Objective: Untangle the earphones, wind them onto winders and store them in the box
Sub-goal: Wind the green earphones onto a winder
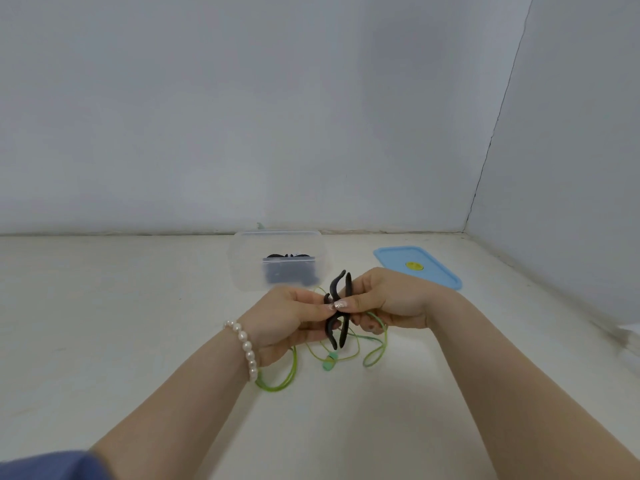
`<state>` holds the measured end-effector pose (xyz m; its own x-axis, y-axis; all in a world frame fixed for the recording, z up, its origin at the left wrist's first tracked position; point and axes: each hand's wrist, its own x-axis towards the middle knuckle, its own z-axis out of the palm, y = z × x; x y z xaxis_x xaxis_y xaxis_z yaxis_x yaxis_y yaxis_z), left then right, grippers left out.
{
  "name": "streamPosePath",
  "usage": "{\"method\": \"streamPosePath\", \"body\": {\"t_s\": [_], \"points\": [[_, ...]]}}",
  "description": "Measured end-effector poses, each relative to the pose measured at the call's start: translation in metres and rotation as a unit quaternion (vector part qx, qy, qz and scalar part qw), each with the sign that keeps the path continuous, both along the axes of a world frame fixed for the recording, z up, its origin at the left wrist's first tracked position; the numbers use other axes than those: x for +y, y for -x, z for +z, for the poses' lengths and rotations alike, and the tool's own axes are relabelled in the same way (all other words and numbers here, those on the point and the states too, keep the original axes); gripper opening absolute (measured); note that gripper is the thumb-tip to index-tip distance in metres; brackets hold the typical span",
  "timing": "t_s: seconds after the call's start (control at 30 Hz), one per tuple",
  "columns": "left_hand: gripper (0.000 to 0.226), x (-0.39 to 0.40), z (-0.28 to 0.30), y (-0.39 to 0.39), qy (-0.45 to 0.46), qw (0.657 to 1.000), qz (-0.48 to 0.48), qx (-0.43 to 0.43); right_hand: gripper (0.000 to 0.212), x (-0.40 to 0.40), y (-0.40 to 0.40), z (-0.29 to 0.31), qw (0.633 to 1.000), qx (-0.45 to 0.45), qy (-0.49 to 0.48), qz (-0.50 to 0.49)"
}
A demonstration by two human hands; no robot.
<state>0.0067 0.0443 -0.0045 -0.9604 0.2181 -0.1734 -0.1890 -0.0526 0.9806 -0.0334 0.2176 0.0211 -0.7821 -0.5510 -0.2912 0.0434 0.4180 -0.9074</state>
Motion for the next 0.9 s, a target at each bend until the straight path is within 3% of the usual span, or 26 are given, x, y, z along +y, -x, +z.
{"method": "streamPosePath", "body": {"t_s": [0.23,0.4,0.53,0.67,0.9], "points": [[0.01,0.0,0.001,0.002,-0.008,0.998,0.038,0.05,0.029,0.012,0.005,0.003,0.996,-0.021,0.077,-0.04],[0.011,-0.002,0.0,0.003,0.032,0.996,0.048,0.069,0.019,0.027,0.009,0.008,0.989,-0.033,0.06,-0.13],[0.015,-0.002,-0.003,0.003,0.085,0.992,0.051,0.083,0.013,0.017,0.012,0.007,0.956,-0.004,0.187,-0.226],[0.014,-0.002,-0.005,0.004,0.099,0.99,0.052,0.087,0.012,0.004,0.009,0.012,0.936,0.028,0.259,-0.237],[0.009,-0.002,-0.005,0.004,0.091,0.991,0.03,0.089,0.012,-0.003,0.004,0.012,0.924,0.046,0.286,-0.25]]}}
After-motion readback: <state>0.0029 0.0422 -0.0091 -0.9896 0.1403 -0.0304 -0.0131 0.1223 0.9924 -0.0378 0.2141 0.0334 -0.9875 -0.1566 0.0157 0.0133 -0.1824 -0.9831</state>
